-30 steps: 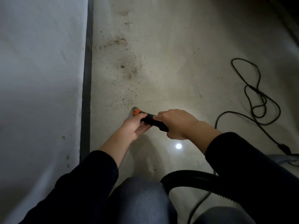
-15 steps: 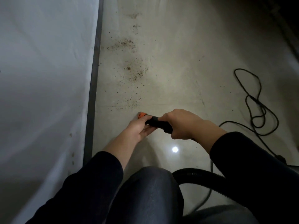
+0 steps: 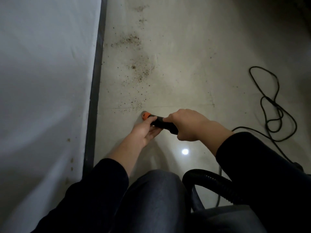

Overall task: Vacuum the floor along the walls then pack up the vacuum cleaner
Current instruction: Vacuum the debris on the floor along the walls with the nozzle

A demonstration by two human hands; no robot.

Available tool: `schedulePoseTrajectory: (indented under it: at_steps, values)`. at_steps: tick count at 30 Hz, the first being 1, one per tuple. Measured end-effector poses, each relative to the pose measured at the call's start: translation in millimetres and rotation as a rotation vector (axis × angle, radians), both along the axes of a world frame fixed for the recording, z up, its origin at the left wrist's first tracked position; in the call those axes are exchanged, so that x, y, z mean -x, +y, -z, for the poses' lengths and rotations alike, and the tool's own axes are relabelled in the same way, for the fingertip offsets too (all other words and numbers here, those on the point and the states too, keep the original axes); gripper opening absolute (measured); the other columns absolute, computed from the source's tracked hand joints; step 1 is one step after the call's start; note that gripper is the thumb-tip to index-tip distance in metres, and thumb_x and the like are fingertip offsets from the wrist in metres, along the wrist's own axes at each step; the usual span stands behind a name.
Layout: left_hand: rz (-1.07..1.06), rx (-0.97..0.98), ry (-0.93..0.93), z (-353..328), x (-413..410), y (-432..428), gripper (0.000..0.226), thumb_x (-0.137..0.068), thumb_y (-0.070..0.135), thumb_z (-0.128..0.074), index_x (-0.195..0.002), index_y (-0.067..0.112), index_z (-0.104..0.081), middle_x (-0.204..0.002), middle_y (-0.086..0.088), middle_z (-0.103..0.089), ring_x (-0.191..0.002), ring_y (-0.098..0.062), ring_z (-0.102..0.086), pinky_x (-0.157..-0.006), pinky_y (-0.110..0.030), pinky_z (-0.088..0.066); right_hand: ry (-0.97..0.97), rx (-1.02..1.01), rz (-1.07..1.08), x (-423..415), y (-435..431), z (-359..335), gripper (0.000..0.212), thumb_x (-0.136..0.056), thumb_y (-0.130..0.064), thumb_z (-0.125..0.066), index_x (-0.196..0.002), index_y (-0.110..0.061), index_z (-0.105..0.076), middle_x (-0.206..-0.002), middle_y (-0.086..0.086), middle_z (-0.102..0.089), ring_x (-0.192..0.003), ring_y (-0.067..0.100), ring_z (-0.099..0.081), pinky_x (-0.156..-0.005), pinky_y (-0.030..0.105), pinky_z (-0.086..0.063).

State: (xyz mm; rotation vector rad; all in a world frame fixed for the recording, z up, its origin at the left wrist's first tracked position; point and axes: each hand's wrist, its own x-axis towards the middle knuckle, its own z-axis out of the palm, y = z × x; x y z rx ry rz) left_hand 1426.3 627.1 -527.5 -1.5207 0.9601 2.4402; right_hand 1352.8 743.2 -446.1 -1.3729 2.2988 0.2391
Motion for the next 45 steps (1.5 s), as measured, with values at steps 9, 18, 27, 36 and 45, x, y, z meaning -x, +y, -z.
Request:
schedulePoseTrajectory:
  at_steps: [9, 18, 27, 36, 45]
  values:
    - [-0.009, 0.006, 0.026, 11.1, 3.2, -2.8, 0.017, -0.095, 0.010, -0.059, -0.108, 0.000, -0.054, -0.091, -0.017, -0.064, -0.099, -0.028, -0.063, -0.086, -0.032, -0.052, -0.021, -0.007, -0.014, 3.6, 0.7, 12.4, 0.040, -0.087, -0.014, -0.054, -0.127, -0.023, -0.052, -0.101, 0.003, -0.059, -0.083, 0.025, -0.057, -0.061, 0.034, -0.040]
    - [-0.067, 0.047, 0.010, 12.5, -2.4, -18.0, 0.009, -0.095, 0.011, -0.059, -0.087, 0.006, -0.056, -0.091, -0.018, -0.065, -0.092, -0.027, -0.065, -0.085, -0.032, -0.052, 0.011, -0.008, -0.059, 1.0, -21.0, 17.7, 0.032, -0.086, -0.015, -0.055, -0.118, -0.021, -0.056, -0.096, 0.003, -0.060, -0.078, 0.024, -0.057, -0.057, 0.031, -0.037]
    - [-0.123, 0.038, 0.001, 11.8, -20.1, -27.7, 0.013, -0.092, 0.010, -0.063, -0.100, 0.001, -0.057, -0.098, -0.020, -0.067, -0.088, -0.027, -0.069, -0.062, -0.027, -0.056, 0.005, -0.004, -0.093, -8.8, -33.4, 16.2, 0.031, -0.085, -0.015, -0.056, -0.115, -0.021, -0.058, -0.097, 0.003, -0.060, -0.077, 0.024, -0.055, -0.054, 0.029, -0.034]
    - [-0.193, 0.045, -0.004, 8.8, -43.2, -44.2, 0.028, -0.093, 0.009, -0.062, -0.116, -0.004, -0.056, -0.108, -0.022, -0.066, -0.092, -0.028, -0.068, -0.061, -0.027, -0.057, -0.036, 0.013, -0.151, -20.5, -53.5, 22.2, 0.029, -0.083, -0.011, -0.057, -0.111, -0.021, -0.058, -0.093, 0.002, -0.061, -0.075, 0.022, -0.057, -0.056, 0.031, -0.042]
    - [-0.257, 0.019, -0.013, 7.2, -62.5, -58.8, 0.033, -0.094, 0.010, -0.060, -0.123, -0.003, -0.054, -0.116, -0.023, -0.063, -0.102, -0.029, -0.065, -0.076, -0.031, -0.054, -0.064, 0.011, -0.199, -32.2, -75.4, 24.1, 0.028, -0.083, -0.009, -0.057, -0.108, -0.021, -0.058, -0.094, 0.002, -0.061, -0.076, 0.023, -0.058, -0.060, 0.035, -0.049]
